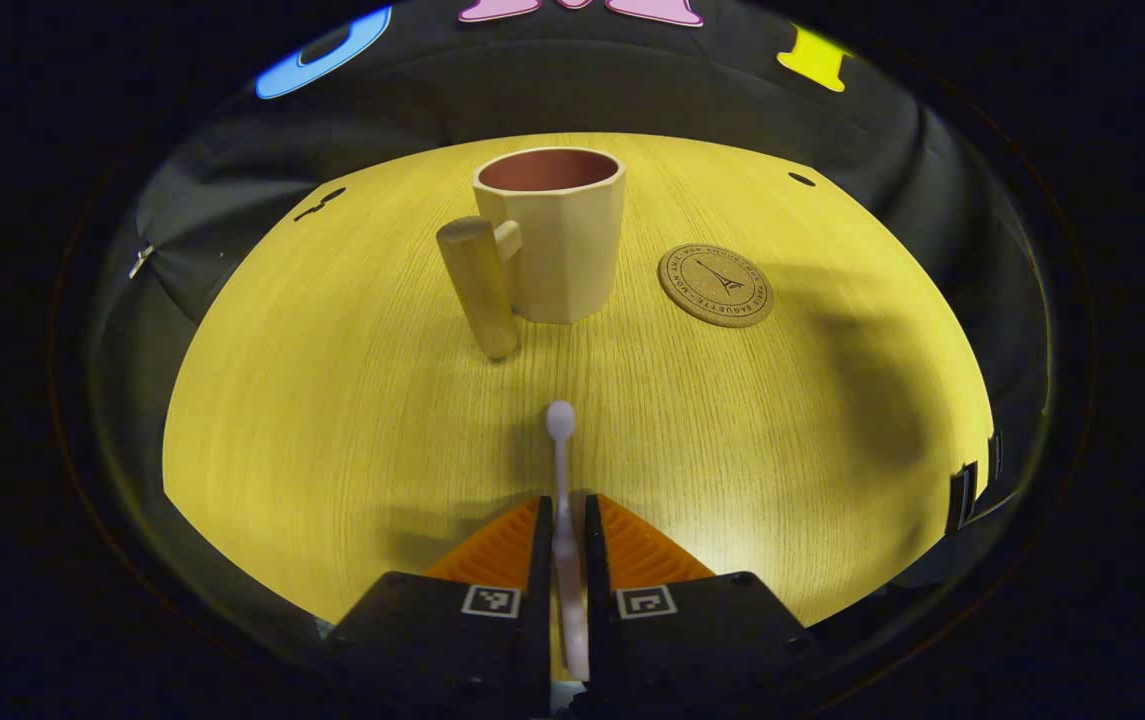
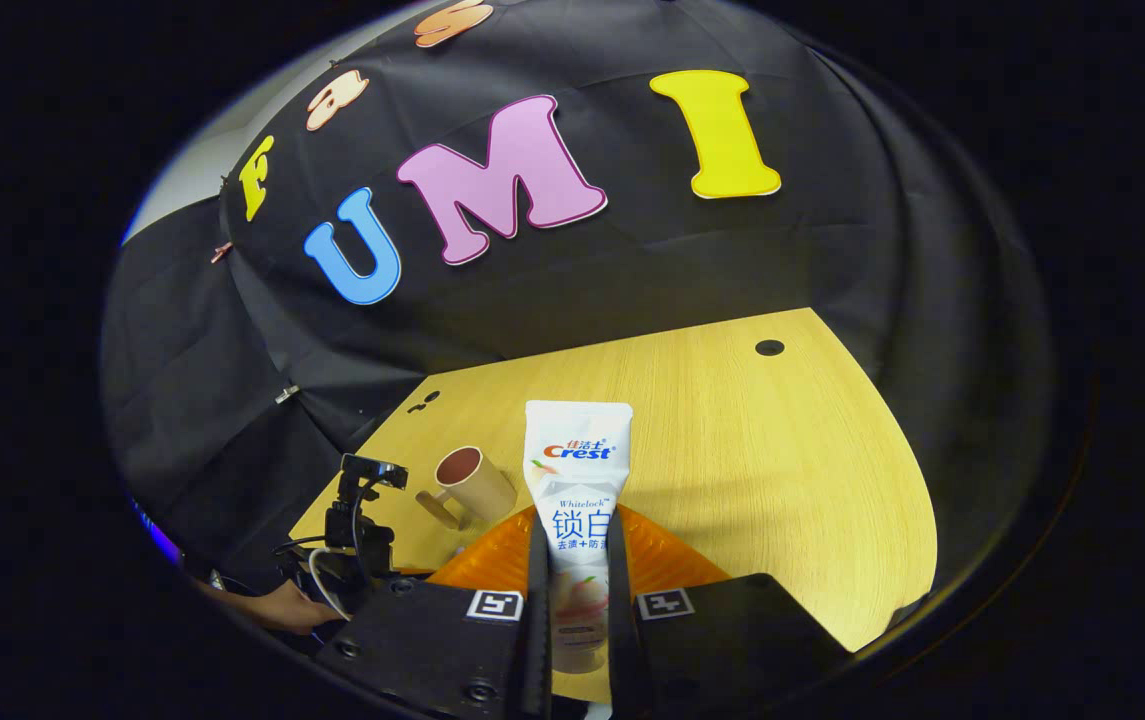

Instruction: Put the toothbrush and toothpaste on the desktop into the cup, then pick up the cup and place it on the coaster on the desktop.

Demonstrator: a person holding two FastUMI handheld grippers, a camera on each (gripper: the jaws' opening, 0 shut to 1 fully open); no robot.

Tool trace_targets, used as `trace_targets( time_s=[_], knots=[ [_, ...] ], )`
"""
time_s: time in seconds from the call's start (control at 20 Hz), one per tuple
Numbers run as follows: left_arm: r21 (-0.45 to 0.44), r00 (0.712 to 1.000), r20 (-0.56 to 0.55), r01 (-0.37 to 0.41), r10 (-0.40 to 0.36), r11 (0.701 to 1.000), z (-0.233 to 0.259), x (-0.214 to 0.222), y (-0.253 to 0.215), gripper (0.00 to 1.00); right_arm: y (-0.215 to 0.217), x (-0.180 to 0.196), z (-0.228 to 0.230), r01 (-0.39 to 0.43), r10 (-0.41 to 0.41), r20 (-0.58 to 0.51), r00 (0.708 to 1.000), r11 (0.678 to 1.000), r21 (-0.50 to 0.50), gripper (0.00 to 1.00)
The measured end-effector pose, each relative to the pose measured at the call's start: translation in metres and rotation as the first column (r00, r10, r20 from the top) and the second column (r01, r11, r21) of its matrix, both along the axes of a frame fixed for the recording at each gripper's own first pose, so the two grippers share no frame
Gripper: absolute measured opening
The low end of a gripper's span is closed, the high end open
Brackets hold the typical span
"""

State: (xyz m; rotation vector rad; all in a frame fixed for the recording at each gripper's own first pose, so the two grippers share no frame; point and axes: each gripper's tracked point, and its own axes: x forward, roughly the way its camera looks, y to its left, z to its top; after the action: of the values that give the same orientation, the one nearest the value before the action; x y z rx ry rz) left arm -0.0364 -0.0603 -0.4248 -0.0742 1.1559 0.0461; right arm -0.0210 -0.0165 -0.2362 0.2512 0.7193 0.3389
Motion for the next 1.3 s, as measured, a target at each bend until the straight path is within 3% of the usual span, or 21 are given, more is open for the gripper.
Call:
trace_targets(
  time_s=[0.2,0.35,0.45,0.9,1.15,1.3],
  knots=[
    [-0.008,0.996,0.001,0.092,-0.092,0.996,0.000,0.004,-0.002,0.09,0.001,-0.004,0.006,0.025,-0.025,0.005,1.000,1.000,0.002,0.27],
    [-0.092,0.990,0.045,0.134,-0.131,0.987,0.010,0.005,-0.012,0.06,0.007,-0.006,0.014,0.045,-0.045,0.022,0.999,0.999,0.005,0.27],
    [-0.100,0.984,0.121,0.145,-0.133,0.984,0.030,0.011,-0.005,0.06,0.020,-0.002,0.021,0.048,-0.049,0.038,0.998,0.999,0.012,0.27],
    [-0.205,0.886,0.457,0.195,-0.082,0.959,0.171,0.013,0.027,0.06,0.127,0.041,0.059,-0.029,0.013,0.176,0.984,0.996,0.090,0.26],
    [-0.169,0.822,0.555,0.265,-0.131,0.949,0.222,-0.002,0.050,0.06,0.183,0.084,0.048,-0.037,0.013,0.213,0.977,0.993,0.109,0.26],
    [-0.190,0.811,0.573,0.276,-0.122,0.942,0.241,-0.017,0.063,0.06,0.215,0.107,0.030,-0.060,0.031,0.223,0.974,0.990,0.124,0.26]
  ],
)
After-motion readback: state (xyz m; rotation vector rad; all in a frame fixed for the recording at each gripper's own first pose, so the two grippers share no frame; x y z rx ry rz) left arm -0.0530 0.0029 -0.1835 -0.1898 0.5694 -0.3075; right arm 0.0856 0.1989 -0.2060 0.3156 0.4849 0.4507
